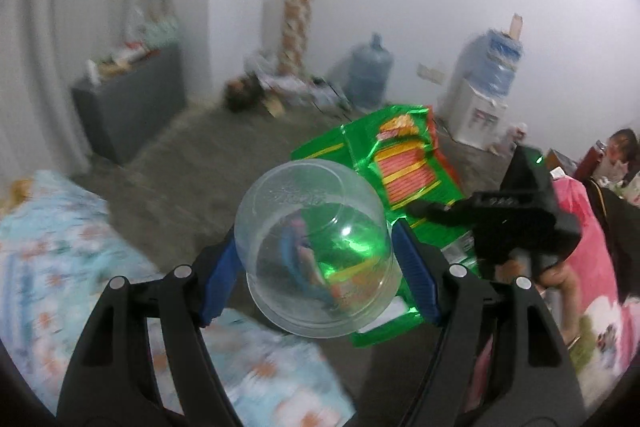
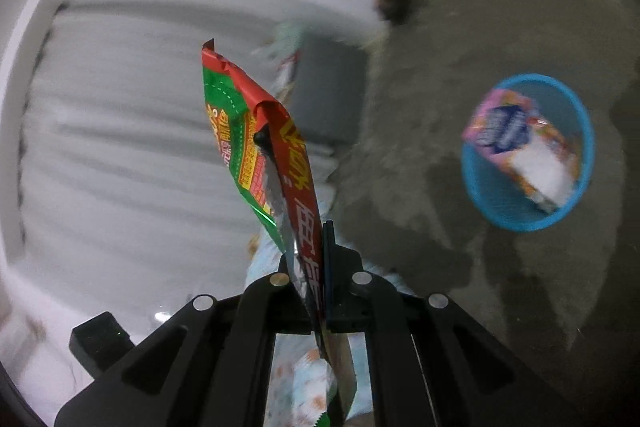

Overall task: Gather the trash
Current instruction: 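Carry the green chip bag over the wastebasket and open the right tool, then move both tools back over the quilt toward the white milk bottle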

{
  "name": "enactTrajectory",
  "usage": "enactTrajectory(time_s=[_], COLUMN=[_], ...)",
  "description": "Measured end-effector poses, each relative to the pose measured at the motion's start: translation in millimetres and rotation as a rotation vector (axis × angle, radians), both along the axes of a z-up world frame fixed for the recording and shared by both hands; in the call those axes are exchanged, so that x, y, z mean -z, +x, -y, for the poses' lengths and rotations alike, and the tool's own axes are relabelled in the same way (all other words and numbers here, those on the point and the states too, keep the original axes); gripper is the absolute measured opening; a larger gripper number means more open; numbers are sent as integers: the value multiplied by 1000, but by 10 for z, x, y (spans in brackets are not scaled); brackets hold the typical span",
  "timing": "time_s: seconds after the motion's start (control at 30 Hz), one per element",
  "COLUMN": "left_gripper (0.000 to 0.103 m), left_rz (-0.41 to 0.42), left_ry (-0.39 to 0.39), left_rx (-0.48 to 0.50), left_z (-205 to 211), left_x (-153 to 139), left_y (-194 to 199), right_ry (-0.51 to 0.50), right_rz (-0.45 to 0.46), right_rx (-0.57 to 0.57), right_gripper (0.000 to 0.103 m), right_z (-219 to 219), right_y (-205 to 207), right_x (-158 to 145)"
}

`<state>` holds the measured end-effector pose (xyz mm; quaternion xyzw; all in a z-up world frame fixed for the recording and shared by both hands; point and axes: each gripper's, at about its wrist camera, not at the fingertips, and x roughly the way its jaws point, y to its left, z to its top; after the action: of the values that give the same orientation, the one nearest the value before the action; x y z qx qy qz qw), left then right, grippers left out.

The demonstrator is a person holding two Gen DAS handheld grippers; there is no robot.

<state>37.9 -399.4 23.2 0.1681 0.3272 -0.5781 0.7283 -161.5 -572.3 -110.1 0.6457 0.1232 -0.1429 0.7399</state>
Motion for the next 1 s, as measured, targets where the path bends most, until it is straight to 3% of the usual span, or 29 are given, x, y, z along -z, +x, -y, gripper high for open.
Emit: enactTrajectory(time_s=[0.17,0.33,0.37,0.4,0.43,0.53,0.63,0.73,1.0], left_gripper=[69,70,73,78,83,83,83,83,83], left_rz=[-67,-187,-202,-212,-222,-252,-310,-302,-240], left_ry=[99,202,233,274,288,299,265,241,91], left_rx=[60,72,62,30,2,-63,-74,-70,-47], left_z=[766,1406,1495,1612,1684,1715,1623,1519,868], left_x=[493,1036,1158,1314,1417,1560,1553,1417,601], left_y=[24,93,111,145,188,271,333,343,235], right_ry=[111,206,223,230,231,216,228,188,-36], right_rz=[-65,-125,-145,-174,-236,-433,-424,-428,-494], right_rx=[88,175,183,187,194,225,263,296,254], right_gripper=[3,8,22,55,66,68,68,68,68], right_z=[373,753,817,900,978,1030,928,784,313], right_y=[-97,-57,-35,-4,17,-32,-195,-336,-253], right_x=[561,1067,1174,1295,1440,1706,1803,1749,1122])
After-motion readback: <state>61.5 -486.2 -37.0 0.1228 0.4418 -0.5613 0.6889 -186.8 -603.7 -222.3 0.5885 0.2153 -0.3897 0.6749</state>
